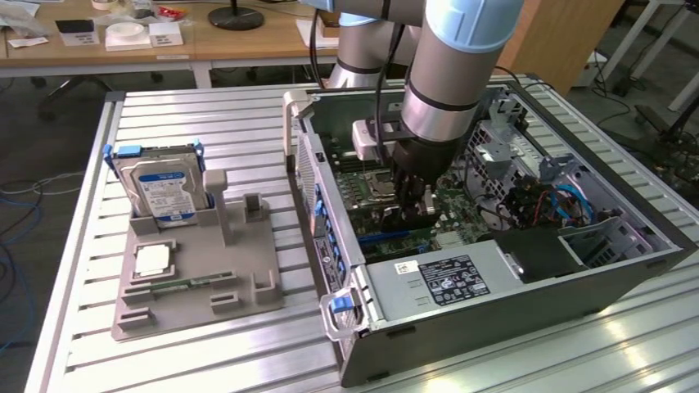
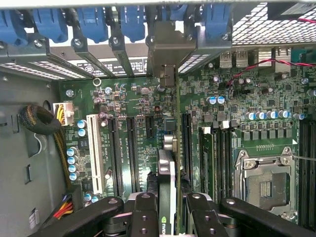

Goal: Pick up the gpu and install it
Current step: 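Insert the gpu into the slot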

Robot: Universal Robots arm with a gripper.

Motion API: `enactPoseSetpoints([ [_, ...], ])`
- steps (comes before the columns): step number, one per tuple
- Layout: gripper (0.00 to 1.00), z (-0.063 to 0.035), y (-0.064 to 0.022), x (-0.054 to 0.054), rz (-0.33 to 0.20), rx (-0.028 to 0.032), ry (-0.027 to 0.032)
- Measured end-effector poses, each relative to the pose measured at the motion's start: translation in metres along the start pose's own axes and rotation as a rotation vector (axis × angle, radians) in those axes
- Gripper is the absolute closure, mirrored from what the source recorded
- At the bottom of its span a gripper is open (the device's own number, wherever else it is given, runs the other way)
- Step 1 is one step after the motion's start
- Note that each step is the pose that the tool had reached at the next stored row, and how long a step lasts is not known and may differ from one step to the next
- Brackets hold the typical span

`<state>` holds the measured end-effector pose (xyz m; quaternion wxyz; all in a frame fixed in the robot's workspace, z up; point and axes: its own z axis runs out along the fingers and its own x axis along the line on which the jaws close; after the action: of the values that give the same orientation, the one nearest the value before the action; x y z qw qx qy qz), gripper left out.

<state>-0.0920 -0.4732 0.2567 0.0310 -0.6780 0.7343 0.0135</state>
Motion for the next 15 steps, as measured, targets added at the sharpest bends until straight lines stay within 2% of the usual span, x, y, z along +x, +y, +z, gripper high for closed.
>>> enactPoseSetpoints([
  [15,0.73,0.0018,0.0001,-0.0006,0.000,0.0001,0.0005],
])
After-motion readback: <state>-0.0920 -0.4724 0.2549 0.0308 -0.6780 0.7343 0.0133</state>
